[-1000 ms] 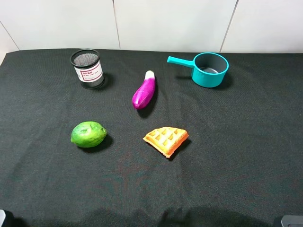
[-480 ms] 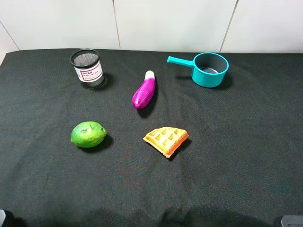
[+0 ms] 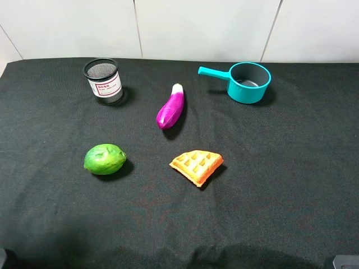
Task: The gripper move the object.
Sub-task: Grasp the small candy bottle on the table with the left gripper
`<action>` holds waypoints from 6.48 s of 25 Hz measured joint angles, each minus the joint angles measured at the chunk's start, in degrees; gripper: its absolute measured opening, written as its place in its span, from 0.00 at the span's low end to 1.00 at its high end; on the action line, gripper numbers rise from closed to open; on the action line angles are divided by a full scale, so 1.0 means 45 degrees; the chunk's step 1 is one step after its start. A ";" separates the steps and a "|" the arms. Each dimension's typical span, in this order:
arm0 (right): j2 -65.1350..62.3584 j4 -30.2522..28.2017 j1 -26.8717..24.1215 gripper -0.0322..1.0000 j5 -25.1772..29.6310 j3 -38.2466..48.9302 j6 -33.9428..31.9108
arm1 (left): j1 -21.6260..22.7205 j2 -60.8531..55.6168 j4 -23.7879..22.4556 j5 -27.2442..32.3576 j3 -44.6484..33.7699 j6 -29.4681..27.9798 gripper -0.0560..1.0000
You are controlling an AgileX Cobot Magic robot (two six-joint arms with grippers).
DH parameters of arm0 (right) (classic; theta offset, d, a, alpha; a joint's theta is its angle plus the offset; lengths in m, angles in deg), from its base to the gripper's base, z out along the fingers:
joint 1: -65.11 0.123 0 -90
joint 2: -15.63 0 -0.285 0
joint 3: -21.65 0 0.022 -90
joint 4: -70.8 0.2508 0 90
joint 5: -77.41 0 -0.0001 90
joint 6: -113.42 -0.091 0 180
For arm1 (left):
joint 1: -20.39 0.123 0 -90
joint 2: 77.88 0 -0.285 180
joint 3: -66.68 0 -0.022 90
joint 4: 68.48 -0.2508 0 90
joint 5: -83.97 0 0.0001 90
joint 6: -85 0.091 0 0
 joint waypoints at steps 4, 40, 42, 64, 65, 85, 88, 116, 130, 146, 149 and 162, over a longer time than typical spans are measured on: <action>0.0000 0.0000 0.0000 0.70 0.0000 0.0000 0.0000 | 0.0000 0.0763 0.0027 -0.0033 0.0423 -0.0025 0.86; 0.0000 0.0000 0.0000 0.70 0.0000 0.0000 0.0000 | 0.0000 0.6740 0.0474 -0.1601 0.3230 -0.0211 0.86; 0.0000 0.0000 0.0000 0.70 0.0000 0.0000 0.0000 | 0.0000 0.7203 0.0516 -0.1584 0.3636 -0.0171 0.86; 0.0000 0.0000 0.0000 0.70 0.0000 0.0000 0.0000 | 0.0000 1.2021 0.0822 -0.1553 0.8065 0.0661 0.86; 0.0000 0.0000 0.0000 0.70 0.0000 0.0000 0.0000 | 0.0000 1.2206 0.0914 -0.1565 0.8287 0.0754 0.86; 0.0000 0.0000 0.0000 0.70 0.0000 0.0000 0.0000 | -0.0952 1.5276 0.1920 -0.1737 1.1332 0.1525 0.86; 0.0000 0.0000 0.0000 0.70 0.0000 0.0000 0.0000 | -0.1345 1.5569 0.1920 -0.1770 1.1542 0.1525 0.86; 0.0000 0.0000 0.0000 0.70 0.0000 0.0000 0.0000 | -0.3171 1.8273 0.1616 -0.1141 1.4373 0.1242 0.84; 0.0000 0.0000 0.0000 0.70 0.0000 0.0000 0.0000 | -0.3234 1.9863 0.1593 -0.1213 1.5039 0.1242 0.84; 0.0000 0.0000 0.0000 0.70 0.0000 0.0000 0.0000 | -0.3234 2.1053 0.1582 -0.1804 1.5385 0.1242 0.84; 0.0000 0.0000 0.0000 0.70 0.0000 0.0000 0.0000 | -0.3234 2.1229 0.1582 -0.1815 1.5458 0.1242 0.84; 0.0000 0.0000 0.0000 0.70 0.0000 0.0000 0.0000 | -0.3319 2.1255 0.1511 -0.1994 1.5471 0.1242 0.84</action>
